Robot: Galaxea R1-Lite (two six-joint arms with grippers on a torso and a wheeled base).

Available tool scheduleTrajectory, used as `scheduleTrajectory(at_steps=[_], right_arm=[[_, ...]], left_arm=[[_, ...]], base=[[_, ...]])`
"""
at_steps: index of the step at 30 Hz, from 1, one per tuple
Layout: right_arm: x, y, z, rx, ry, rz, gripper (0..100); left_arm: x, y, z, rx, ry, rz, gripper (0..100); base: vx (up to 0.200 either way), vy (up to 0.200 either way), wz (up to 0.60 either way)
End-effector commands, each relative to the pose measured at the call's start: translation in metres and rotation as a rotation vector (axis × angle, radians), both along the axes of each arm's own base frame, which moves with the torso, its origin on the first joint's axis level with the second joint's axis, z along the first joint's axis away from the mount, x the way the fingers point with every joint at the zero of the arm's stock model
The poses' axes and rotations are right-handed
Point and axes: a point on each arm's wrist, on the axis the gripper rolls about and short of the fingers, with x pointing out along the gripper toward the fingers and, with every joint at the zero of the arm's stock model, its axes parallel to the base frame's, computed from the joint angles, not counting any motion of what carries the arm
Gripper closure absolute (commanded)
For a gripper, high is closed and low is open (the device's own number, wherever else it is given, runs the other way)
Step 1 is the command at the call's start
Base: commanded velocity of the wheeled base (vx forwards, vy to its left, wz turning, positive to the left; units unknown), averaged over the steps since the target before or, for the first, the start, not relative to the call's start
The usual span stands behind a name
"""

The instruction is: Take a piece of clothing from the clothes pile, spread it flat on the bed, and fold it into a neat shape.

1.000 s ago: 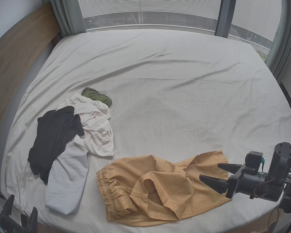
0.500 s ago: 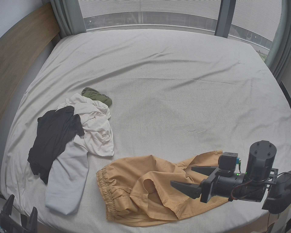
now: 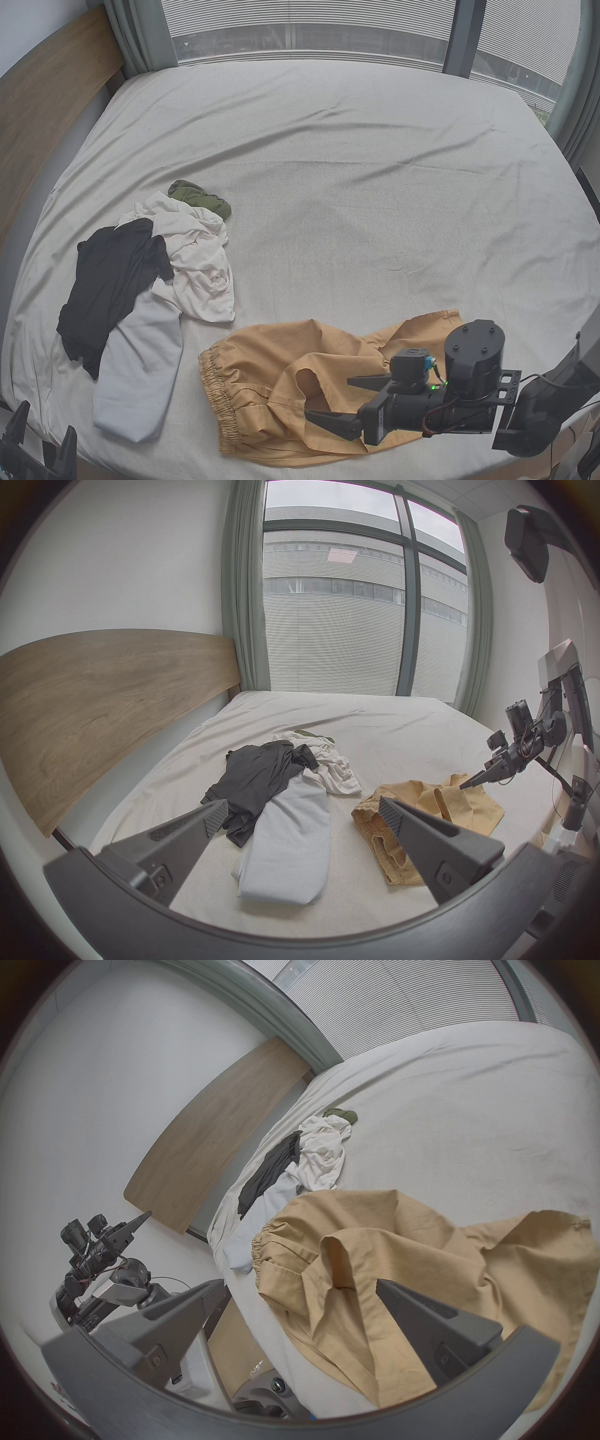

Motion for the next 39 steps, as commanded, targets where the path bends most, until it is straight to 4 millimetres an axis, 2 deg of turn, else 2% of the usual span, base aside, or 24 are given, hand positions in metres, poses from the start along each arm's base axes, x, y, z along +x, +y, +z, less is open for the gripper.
scheduleTrajectory(at_steps=[1,7,21,26,39], right_arm=[[0.003,0.015,-0.028,-0.043,0.046,0.024,0],[0.007,0.024,-0.041,-0.043,0.051,0.03,0],[0.007,0.03,-0.043,-0.04,0.048,0.04,0],[0.01,0.033,-0.05,-0.051,0.056,0.038,0],[0.025,0.051,-0.063,-0.023,0.027,0.026,0]], left_arm=[[0.0,0.0,-0.005,-0.003,0.001,0.0,0],[0.0,0.0,-0.005,-0.003,0.001,0.0,0],[0.0,0.0,-0.005,-0.001,0.0,0.0,0],[0.0,0.0,-0.005,-0.003,0.0,0.0,0],[0.0,0.0,-0.005,-0.007,0.0,0.002,0]], base=[[0.0,0.0,0.0],[0.0,0.0,0.0],[0.0,0.0,0.0],[0.0,0.0,0.0],[0.0,0.0,0.0]])
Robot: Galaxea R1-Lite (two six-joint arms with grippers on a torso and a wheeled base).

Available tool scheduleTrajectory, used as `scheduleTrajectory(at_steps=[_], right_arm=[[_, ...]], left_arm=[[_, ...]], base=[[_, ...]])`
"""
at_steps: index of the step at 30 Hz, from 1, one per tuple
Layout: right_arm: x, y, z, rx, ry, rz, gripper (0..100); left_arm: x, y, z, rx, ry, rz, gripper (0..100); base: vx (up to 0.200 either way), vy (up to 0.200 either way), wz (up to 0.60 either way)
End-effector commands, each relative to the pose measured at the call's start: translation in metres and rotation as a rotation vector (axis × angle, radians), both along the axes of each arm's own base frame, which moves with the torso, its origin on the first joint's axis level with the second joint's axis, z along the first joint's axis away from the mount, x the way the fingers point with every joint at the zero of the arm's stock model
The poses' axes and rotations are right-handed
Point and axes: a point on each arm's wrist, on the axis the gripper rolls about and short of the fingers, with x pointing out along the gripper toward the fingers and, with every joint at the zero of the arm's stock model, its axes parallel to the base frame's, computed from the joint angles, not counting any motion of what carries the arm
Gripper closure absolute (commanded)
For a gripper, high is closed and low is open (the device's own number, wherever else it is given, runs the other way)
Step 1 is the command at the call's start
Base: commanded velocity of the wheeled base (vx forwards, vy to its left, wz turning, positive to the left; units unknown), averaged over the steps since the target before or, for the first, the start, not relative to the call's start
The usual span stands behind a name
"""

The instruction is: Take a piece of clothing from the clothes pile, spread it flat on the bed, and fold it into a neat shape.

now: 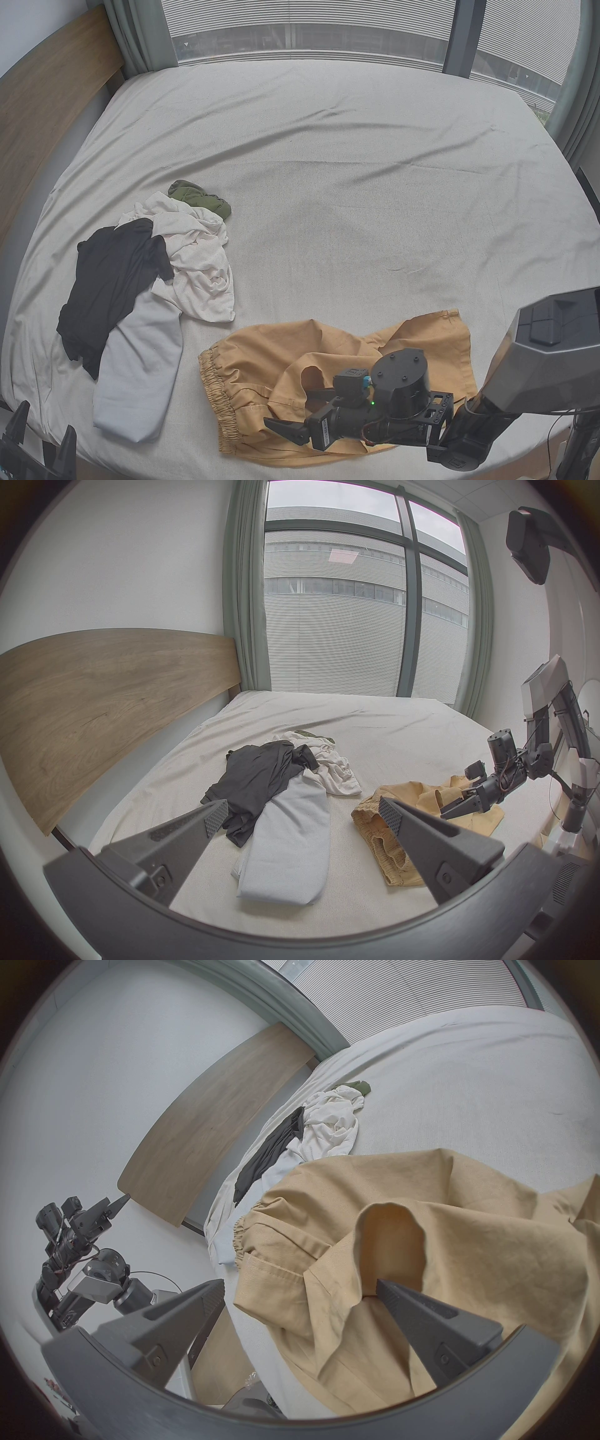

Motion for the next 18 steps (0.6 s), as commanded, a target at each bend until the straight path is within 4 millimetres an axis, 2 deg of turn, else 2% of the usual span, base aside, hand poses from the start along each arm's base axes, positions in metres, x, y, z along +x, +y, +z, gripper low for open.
scheduleTrajectory(at_steps=[1,4,5,14,18], right_arm=[[0.002,0.002,-0.01,-0.019,0.014,-0.001,0],[0.002,0.003,-0.012,-0.021,0.016,-0.001,0],[0.003,0.003,-0.011,-0.019,0.014,-0.002,100],[0.012,0.013,-0.033,-0.004,-0.014,-0.03,100],[0.012,0.009,-0.03,0.001,-0.023,-0.045,100]], left_arm=[[0.0,0.0,-0.005,0.001,0.001,0.001,0],[0.0,0.0,-0.005,0.001,0.001,0.001,0],[0.0,0.0,-0.005,0.001,0.001,0.001,0],[0.0,0.0,-0.005,-0.001,0.001,0.001,0],[0.0,0.0,-0.005,-0.001,0.001,0.001,0]], base=[[0.0,0.0,0.0],[0.0,0.0,0.0],[0.0,0.0,0.0],[0.0,0.0,0.0],[0.0,0.0,0.0]])
